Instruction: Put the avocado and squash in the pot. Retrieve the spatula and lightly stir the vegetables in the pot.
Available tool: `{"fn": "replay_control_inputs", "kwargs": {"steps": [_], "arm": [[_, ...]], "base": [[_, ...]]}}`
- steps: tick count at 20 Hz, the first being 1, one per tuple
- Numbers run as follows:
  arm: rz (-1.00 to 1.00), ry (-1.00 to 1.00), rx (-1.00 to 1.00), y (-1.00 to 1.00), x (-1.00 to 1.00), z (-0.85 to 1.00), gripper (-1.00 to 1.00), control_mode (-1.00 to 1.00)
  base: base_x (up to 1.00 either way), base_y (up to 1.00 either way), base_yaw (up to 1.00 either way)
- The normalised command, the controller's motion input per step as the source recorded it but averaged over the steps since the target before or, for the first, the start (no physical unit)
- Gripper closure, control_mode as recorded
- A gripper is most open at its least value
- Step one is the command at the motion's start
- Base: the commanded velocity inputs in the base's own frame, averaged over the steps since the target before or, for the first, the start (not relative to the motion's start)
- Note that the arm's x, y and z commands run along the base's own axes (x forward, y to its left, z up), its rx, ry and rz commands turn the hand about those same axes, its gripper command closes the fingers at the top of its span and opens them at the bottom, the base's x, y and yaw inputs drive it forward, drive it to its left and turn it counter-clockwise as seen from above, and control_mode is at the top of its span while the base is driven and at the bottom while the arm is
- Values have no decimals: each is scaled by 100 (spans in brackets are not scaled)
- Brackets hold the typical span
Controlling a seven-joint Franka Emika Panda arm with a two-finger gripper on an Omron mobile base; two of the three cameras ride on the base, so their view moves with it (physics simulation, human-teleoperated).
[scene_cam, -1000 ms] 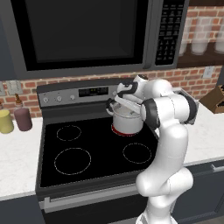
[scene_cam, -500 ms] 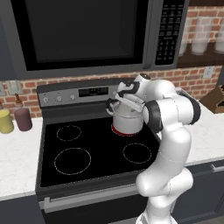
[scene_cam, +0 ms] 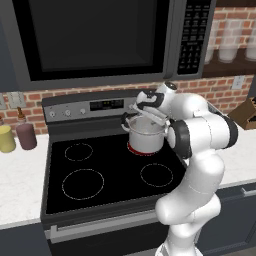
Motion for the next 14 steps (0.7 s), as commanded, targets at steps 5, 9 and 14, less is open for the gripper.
{"fn": "replay_control_inputs", "kwargs": {"steps": [5, 9, 14], "arm": [[0, -15, 1, 0, -25, 0, -100, -100], [-1, -14, 2, 0, -24, 1, -100, -100], [-1, -9, 5, -1, -29, 32, -100, -100]], "base": [[0, 0, 0], [0, 0, 0], [0, 0, 0]]}}
